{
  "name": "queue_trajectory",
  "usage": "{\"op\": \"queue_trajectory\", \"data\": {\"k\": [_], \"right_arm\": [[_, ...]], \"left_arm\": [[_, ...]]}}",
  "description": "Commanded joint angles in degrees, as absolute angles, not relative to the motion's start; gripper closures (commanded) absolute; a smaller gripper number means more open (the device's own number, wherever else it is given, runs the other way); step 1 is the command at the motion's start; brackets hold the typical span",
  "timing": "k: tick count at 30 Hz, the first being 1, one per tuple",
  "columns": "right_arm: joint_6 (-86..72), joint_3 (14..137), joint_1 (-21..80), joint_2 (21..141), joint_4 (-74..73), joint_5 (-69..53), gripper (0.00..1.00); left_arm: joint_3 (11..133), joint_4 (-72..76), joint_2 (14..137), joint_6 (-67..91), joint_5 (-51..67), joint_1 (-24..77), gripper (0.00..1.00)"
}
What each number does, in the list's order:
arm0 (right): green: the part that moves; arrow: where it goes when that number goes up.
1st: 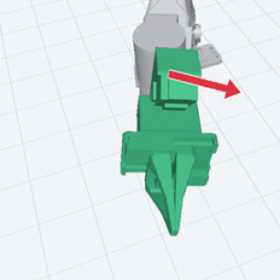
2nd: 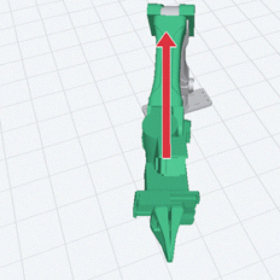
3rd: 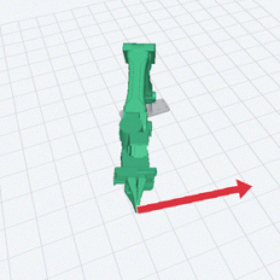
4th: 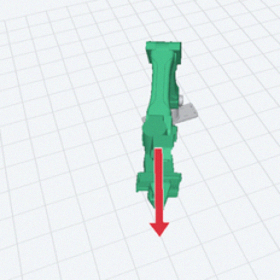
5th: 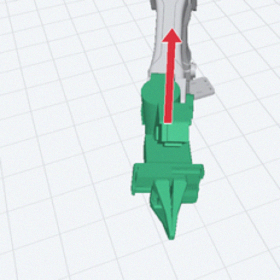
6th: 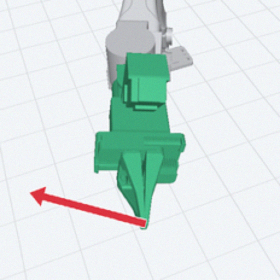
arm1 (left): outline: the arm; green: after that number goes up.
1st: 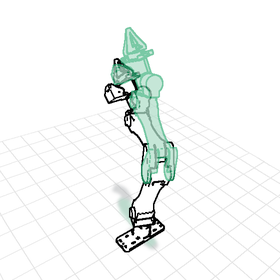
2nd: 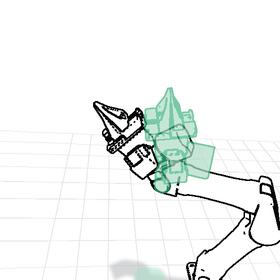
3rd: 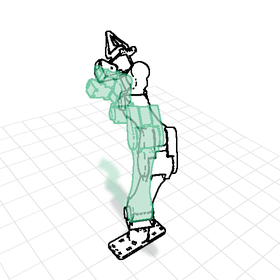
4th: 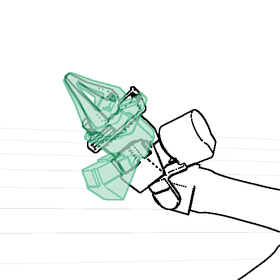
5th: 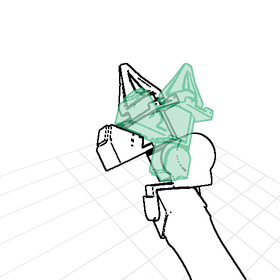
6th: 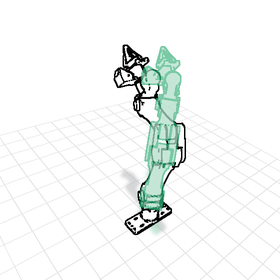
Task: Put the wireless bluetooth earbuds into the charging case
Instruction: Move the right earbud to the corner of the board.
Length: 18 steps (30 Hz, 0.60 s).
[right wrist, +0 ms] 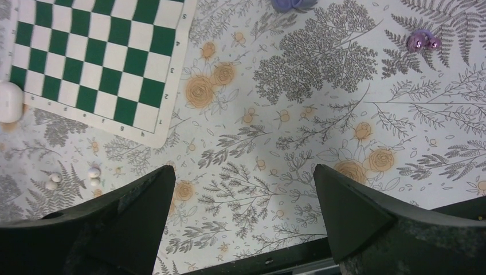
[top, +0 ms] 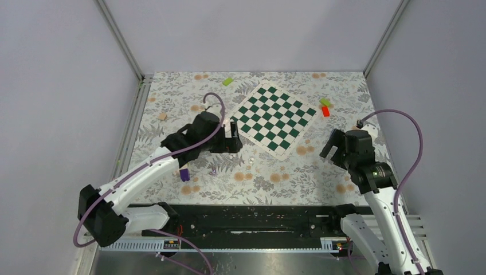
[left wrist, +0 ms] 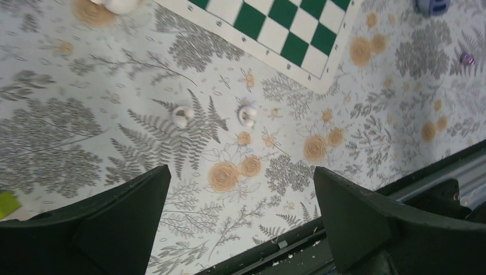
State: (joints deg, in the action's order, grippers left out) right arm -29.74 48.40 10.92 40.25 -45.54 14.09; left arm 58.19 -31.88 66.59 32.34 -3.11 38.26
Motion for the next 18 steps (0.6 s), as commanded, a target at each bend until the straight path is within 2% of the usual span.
{"op": "queue_trajectory", "data": {"k": [1,9,11,15,18], "right_arm": [[-28.25,47.06,9.23,43.04,-46.36,15.93,0.00],[-32.32,46.41,0.82,52.79,-41.02,7.25,0.01],[-33.78,47.48,-2.03,55.49,-38.87,1.93,0.01],[-37.39,51.26,-4.43,60.89,-30.62,-24.58,0.00],[-42.19,51.54,-4.49,63.13,-20.53,-37.02,0.01]], "left_arm": [[57.04,-27.68,70.22,36.46,-2.58,43.28,0.01],[59.06,-27.18,73.34,35.05,-5.94,46.44,0.01],[60.12,-27.20,73.41,33.24,-6.75,46.38,0.01],[61.43,-27.12,71.98,31.11,-7.79,46.36,0.01],[59.72,-23.45,68.22,32.74,-8.12,46.41,0.01]]}}
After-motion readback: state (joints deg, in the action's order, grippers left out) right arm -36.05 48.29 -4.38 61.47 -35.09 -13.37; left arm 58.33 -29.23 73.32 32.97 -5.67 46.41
